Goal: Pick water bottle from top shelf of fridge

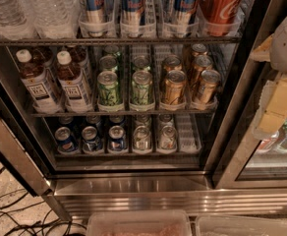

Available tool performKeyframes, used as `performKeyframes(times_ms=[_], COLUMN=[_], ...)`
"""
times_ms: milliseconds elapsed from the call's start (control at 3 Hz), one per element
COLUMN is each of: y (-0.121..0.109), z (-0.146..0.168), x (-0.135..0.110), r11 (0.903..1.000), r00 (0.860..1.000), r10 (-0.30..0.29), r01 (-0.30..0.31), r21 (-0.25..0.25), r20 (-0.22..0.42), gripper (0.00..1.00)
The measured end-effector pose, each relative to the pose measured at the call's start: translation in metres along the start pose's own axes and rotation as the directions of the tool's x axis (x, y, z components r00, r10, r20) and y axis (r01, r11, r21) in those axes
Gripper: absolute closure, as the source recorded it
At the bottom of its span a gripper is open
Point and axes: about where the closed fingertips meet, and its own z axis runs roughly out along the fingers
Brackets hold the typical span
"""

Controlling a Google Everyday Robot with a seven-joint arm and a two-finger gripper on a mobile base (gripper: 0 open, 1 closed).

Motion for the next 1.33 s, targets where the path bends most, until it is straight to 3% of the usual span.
performKeyframes(times_ms=[333,667,1000,1333], y=[-0.001,0.003,0.023,0.062], z=[-0.002,0.027,0.094,0.164], x=[-0.001,-0.012,-0.034,-0.060], r11=[0.9999,0.9999,0.9984,0.9892], r00=[1.000,1.000,0.997,0.972], r10=[-0.002,-0.008,-0.029,-0.047], r01=[0.002,0.007,0.033,0.078], r21=[0.011,0.007,-0.046,-0.125], r20=[0.003,0.006,0.074,0.232], gripper=[0.00,0.00,0.00,0.00])
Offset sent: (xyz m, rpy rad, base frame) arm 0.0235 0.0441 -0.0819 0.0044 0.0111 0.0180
